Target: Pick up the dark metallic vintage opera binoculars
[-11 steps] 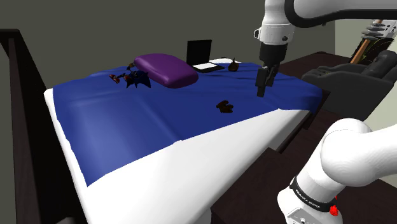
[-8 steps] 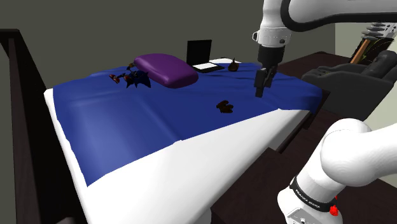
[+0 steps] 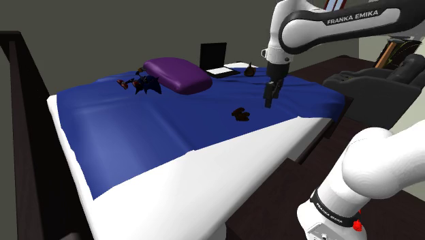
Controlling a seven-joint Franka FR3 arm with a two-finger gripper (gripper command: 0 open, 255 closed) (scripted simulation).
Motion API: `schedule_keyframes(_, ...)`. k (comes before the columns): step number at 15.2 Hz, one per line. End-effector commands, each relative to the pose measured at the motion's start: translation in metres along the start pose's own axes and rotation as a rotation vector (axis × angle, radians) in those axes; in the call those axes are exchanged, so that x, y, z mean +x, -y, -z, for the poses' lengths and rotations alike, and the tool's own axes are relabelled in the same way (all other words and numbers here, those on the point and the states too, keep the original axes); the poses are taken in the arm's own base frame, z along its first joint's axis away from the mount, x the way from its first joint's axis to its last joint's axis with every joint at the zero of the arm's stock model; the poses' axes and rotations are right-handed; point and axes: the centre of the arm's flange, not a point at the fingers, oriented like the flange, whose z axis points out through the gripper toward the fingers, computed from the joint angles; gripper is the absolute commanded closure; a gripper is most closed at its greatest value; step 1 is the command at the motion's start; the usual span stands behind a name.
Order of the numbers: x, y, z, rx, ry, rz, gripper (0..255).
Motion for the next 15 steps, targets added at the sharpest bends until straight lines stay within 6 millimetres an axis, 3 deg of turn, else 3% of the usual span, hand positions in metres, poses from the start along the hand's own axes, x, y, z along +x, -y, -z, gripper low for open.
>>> schedule_keyframes(1, 0.012, -0.018, -0.015, 0.006, -0.004, 0.013, 0)
schedule_keyframes(15, 0.108, -0.136, -0.126, 0.051, -0.021, 0.100, 0)
